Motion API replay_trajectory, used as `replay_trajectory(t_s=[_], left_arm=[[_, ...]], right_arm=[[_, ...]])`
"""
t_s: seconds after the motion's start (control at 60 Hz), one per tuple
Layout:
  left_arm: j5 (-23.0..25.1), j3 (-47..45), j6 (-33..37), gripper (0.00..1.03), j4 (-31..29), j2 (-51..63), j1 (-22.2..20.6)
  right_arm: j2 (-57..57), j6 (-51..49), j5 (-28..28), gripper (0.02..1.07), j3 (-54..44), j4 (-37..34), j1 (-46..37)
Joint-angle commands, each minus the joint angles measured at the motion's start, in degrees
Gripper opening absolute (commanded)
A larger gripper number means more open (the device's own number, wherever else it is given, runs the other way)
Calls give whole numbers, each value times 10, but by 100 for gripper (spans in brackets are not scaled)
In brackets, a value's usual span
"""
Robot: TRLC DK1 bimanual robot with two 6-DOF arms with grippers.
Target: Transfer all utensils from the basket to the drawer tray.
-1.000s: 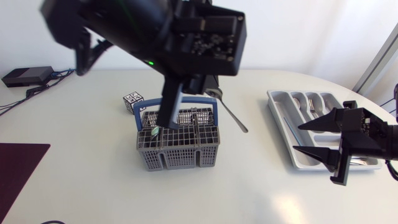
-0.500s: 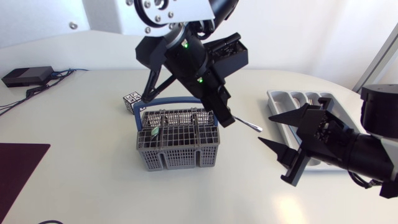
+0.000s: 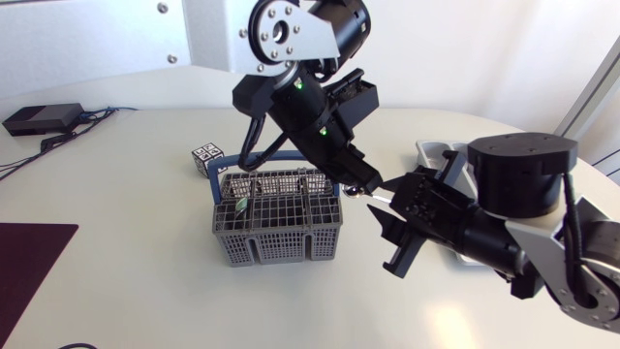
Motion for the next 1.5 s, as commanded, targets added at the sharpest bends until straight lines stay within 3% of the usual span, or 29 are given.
replay_trajectory(t_s=[0.0, 0.183, 0.283, 0.383, 0.5, 0.633, 0.767, 0.817, 0.917, 1.017, 1.133, 1.283, 1.483], left_arm=[[14, 26, -24, 3, -15, 15, 6], [16, 38, -31, 3, -26, 21, 12], [31, 37, -36, 4, -32, 21, 18], [36, 36, -38, 8, -36, 21, 20], [36, 42, -40, 34, -35, 12, 27], [36, 48, -38, 99, -5, -21, 39], [34, 22, -34, 99, 71, -77, 69], [10, -3, -33, 99, 103, -105, 85], [-52, -82, -16, 99, 165, -150, 105], [-81, -169, -3, 99, 239, -197, 127], [-99, -256, 25, 99, 294, -241, 148], [-110, -364, 56, 99, 366, -288, 174], [-108, -468, 105, 99, 426, -349, 193]], right_arm=[[29, -6, 22, 42, 17, 22, 16], [57, -28, 53, 14, 22, 41, 33], [66, -29, 55, 8, 22, 37, 36], [68, -29, 55, 8, 21, 36, 36], [66, -29, 55, 8, 15, 36, 39], [57, -29, 44, 8, 0, 29, 38], [35, -29, 3, 8, -8, -10, 15], [23, -30, -26, 8, -11, -29, -7], [-5, -50, -129, 8, -6, -90, -89], [-21, -94, -223, 8, 3, -149, -179], [-18, -188, -315, 8, 19, -221, -305], [45, -339, -393, 8, 50, -300, -455], [203, -555, -415, 8, 141, -413, -617]])
